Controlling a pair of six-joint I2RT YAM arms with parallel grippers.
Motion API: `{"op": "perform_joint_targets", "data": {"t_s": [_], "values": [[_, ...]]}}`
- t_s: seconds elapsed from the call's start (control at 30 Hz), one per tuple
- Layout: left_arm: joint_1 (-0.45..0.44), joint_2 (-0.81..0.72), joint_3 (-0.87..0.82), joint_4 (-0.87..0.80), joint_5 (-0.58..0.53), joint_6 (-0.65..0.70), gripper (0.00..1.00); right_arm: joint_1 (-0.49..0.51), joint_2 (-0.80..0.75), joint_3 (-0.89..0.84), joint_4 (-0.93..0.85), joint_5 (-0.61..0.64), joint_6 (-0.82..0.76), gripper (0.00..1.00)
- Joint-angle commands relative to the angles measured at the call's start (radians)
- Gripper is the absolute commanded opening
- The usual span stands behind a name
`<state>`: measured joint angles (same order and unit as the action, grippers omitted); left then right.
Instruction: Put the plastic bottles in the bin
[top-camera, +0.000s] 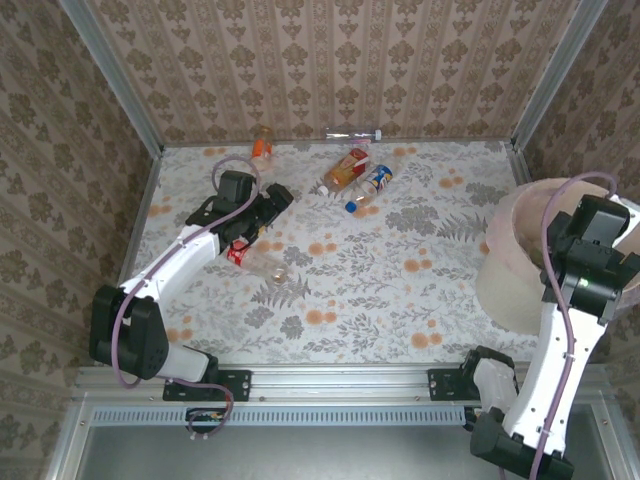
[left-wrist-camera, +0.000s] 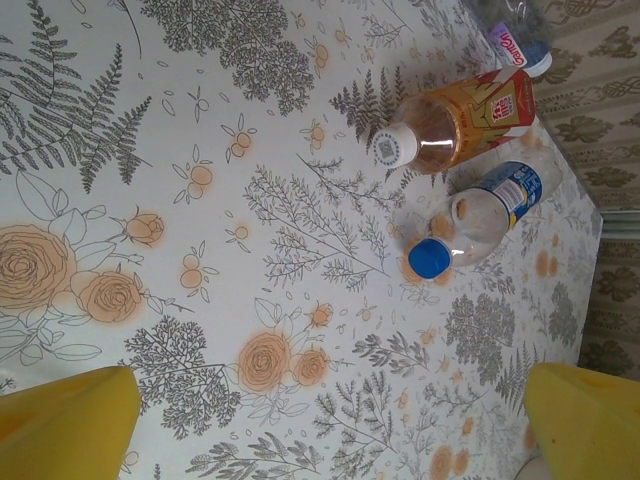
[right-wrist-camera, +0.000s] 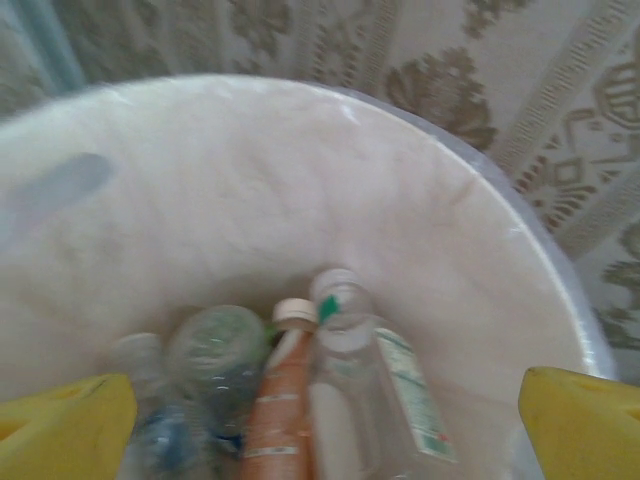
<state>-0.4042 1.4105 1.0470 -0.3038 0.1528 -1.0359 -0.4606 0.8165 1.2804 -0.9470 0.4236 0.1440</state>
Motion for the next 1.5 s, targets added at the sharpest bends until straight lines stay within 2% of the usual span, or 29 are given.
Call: {"op": "perform_joint_targets", "data": {"t_s": [0.0, 0.13, 0.23, 0.6, 0.9, 1.0, 1.23, 1.47], "values": [[0.007, -0.037, -0.021, -0.016, -0.023, 0.024, 1.00, 0.045, -0.056, -0.031, 0.109, -0.201, 0.078, 1.00], [0.020, -0.058, -0.029, -0.036, -0.044, 0.034, 1.00, 0.117, -0.081, -0.075, 0.210, -0.399, 0.163, 1.00], [0.032, -0.076, -0.035, -0.057, -0.062, 0.045, 1.00, 0.207, -0.083, -0.106, 0.290, -0.457, 0.203, 1.00], [0.107, -0.147, -0.066, -0.146, -0.113, 0.074, 1.00, 0.528, -0.010, -0.180, 0.484, -0.421, 0.186, 1.00], [0.193, -0.128, -0.038, -0.279, -0.192, 0.105, 1.00, 0.749, 0.073, -0.196, 0.573, -0.368, 0.113, 1.00], [0.219, -0.100, -0.020, -0.331, -0.238, 0.094, 1.00, 0.793, 0.085, -0.211, 0.604, -0.342, 0.105, 1.00], [0.299, -0.022, 0.017, -0.366, -0.245, 0.087, 1.00, 0.818, 0.093, -0.242, 0.635, -0.326, 0.115, 1.00], [0.339, 0.095, 0.011, -0.317, -0.192, 0.038, 0.98, 0.829, 0.070, -0.246, 0.602, -0.301, 0.105, 1.00]]}}
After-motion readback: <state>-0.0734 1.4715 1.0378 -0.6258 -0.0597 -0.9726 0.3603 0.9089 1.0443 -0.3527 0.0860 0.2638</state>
